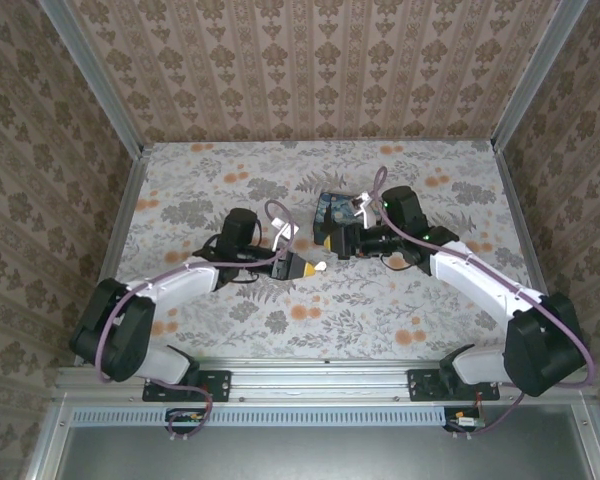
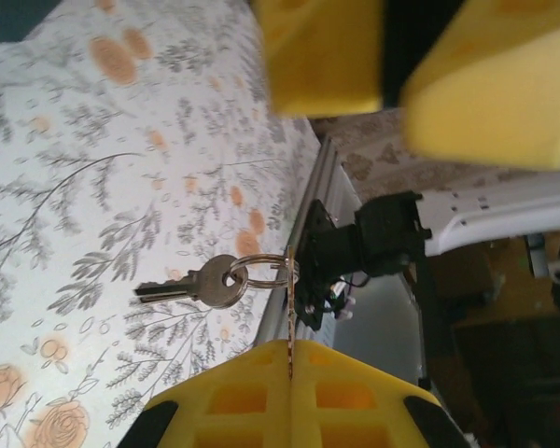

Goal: Unlock the padlock with the key

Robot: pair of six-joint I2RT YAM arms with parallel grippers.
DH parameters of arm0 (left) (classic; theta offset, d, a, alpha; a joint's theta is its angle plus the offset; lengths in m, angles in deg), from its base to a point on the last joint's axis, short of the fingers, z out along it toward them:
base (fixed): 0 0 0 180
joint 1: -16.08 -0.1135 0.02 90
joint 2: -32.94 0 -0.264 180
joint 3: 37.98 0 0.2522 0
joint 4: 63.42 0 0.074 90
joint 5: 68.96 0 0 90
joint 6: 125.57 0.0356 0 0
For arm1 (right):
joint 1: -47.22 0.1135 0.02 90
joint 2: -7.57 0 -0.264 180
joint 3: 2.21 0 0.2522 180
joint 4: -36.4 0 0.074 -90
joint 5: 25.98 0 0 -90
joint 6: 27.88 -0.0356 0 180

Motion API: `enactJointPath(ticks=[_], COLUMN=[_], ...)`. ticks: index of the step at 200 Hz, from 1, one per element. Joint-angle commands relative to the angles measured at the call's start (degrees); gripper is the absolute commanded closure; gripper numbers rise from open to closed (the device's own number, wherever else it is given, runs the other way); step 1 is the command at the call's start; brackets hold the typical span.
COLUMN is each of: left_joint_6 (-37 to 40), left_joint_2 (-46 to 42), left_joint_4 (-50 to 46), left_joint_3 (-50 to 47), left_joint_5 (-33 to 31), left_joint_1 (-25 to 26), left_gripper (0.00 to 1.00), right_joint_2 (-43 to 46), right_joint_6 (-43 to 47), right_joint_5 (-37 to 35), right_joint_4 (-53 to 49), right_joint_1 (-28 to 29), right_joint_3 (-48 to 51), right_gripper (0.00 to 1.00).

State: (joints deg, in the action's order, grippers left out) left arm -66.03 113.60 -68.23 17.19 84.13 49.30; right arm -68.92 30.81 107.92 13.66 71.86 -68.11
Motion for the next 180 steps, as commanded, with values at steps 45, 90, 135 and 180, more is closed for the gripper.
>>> enactJointPath(ticks=[45,90,135,180], left_joint_6=[9.53,10.52,12.74,13.69], left_joint_2=[-0.47,0.98,0.68,0.03], left_joint_4=[-10.57,-12.25,-14.55,-15.63], left_joint_3=[3.59,6.51,8.14,9.04], left_joint_5=[6.34,7.79,9.39,10.12], left_joint_1=[-0.6,-0.6,-0.52,-0.44], left_gripper=[1.0,1.0,1.0,1.0], right_joint_2=[2.99,3.72,4.06,3.31], right_joint_6=[8.55,10.46,10.59,10.67], right_joint_5=[13.69,14.01,15.43,16.81], right_joint_4=[1.65,-0.71,0.06,0.43], right_joint_1=[0.01,0.06,0.23,0.72], right_joint_3=[1.74,2.39,3.01,3.21], right_gripper=[0.57,0.57,0.57,0.57])
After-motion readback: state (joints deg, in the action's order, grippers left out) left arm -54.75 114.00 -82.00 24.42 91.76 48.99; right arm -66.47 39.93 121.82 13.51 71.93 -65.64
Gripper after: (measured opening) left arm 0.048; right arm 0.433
